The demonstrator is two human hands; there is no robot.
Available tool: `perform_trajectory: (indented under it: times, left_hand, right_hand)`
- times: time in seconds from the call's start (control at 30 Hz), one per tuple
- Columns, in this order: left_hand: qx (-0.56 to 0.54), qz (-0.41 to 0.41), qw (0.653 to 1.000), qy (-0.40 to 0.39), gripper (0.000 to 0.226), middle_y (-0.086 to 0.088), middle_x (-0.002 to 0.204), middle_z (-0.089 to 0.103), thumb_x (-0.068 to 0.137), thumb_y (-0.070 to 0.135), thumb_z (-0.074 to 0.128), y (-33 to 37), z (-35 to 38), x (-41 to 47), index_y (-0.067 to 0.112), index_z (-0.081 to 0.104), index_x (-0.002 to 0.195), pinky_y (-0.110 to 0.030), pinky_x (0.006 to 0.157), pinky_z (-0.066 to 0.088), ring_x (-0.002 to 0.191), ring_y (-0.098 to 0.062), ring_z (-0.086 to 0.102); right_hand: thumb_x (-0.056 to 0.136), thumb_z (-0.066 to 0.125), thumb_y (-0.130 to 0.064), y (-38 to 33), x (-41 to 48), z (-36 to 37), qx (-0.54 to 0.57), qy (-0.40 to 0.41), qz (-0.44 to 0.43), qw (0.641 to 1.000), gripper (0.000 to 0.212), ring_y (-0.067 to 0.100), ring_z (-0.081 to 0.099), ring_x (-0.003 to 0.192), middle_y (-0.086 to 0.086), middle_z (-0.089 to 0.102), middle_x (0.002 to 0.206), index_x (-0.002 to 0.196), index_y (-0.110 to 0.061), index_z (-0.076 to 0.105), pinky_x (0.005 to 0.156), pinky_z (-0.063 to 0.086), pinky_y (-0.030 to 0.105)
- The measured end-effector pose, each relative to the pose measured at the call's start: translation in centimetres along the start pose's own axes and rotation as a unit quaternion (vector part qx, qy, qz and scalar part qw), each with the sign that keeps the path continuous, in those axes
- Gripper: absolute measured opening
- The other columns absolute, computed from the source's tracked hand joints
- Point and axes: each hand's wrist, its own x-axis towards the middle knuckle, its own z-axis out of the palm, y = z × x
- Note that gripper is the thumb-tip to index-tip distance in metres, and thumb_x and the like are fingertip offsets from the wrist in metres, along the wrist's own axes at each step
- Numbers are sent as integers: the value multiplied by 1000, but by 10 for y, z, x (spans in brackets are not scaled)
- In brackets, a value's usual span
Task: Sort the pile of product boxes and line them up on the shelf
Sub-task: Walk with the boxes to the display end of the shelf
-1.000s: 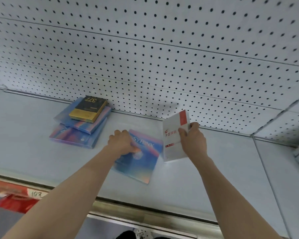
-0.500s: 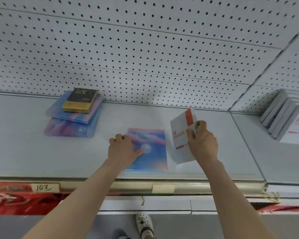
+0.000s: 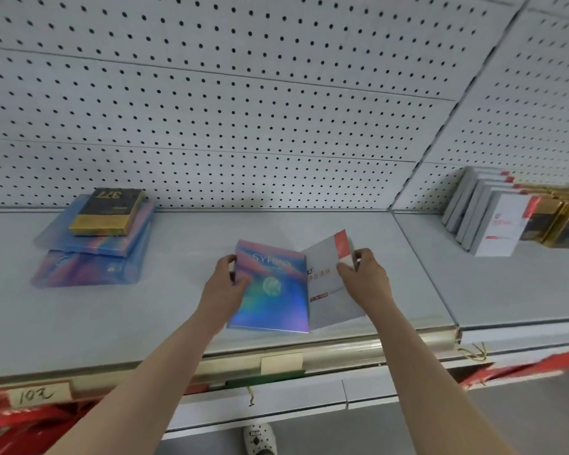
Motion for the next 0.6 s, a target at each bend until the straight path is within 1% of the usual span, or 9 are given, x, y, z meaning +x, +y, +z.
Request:
perform_trajectory:
  times: [0.1,0.17,0.2,0.3,0.37,0.4,0.47,0.53,0.6]
  left_hand:
    - [-16,39,999,2,50,-2,103,65,92,8,52,-1,-4,-7,32,43,134,-45,89,52,96,-25,62]
    - [-16,66,998,6,48,-1,107,64,93,8,49,1,-7,-12,38,45,131,-43,91,50,100,-24,59]
    - [-12,72,997,8,48,0,109,64,94,10,49,3,-7,-16,40,45,132,-39,90,48,101,-23,58]
    - [-15,83,996,12,51,2,114,61,96,13,49,11,-5,-24,42,41,138,-29,85,40,101,-19,55]
    - [-21,99,995,8,49,5,117,61,97,15,48,18,1,-30,43,42,138,-30,86,41,104,-17,54]
    - [-22,108,994,2,46,7,115,61,98,15,48,21,6,-33,44,44,134,-32,87,43,105,-16,54]
    - [-20,123,992,-18,44,12,111,62,98,14,46,27,18,-42,47,45,127,-36,89,44,104,-16,55]
    - [-14,132,991,-29,46,11,118,61,98,14,46,33,35,-50,41,45,135,-37,95,45,108,-15,55]
    - [3,140,989,-37,49,9,125,59,98,13,46,37,55,-56,36,41,142,-39,99,45,112,-16,54]
  right_hand:
    - [97,49,-39,10,-7,-14,74,37,7,997,25,20,59,82,-3,60,89,111,-18,49,73,51,39]
    - [98,46,-45,15,-17,-22,97,71,-4,993,27,19,61,81,-3,63,89,106,-20,50,74,52,40]
    - [98,46,-45,19,-22,-26,99,86,-14,991,27,19,61,81,-2,64,89,106,-20,51,73,53,39]
    - [98,47,-42,33,-36,-38,113,122,-33,986,28,17,64,80,-2,66,91,119,-23,49,68,53,37]
    - [98,48,-40,45,-46,-47,131,142,-30,981,33,14,63,81,-3,64,96,128,-26,46,63,50,32]
    - [98,49,-39,51,-51,-52,132,151,-26,979,35,14,63,81,-4,63,99,130,-26,44,60,48,30]
    - [98,49,-36,68,-62,-61,130,170,-20,977,36,17,63,83,-3,63,102,132,-27,42,61,49,32]
    - [99,49,-35,88,-72,-72,130,189,-7,973,36,21,63,85,-1,63,103,133,-28,40,68,53,39]
    - [99,48,-34,108,-80,-83,135,202,9,970,36,18,61,80,-1,63,99,134,-28,39,66,51,37]
